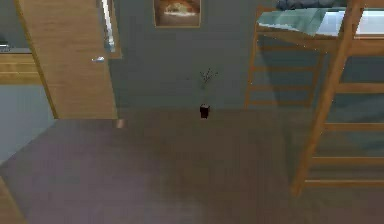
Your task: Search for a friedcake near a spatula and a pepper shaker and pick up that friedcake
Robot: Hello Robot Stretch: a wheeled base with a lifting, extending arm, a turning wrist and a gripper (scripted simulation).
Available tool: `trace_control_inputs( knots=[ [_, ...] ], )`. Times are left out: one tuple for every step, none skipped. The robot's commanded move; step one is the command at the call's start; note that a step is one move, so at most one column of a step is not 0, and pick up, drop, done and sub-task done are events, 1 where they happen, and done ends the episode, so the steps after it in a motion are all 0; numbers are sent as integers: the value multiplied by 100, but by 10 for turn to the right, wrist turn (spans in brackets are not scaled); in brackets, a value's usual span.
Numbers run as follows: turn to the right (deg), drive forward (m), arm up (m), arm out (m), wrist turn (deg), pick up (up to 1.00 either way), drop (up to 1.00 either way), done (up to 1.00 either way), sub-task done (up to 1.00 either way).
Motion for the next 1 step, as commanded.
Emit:
trace_control_inputs(
  knots=[
    [0, 25, 0, 0, 0, 0, 0, 0, 0]
  ],
)
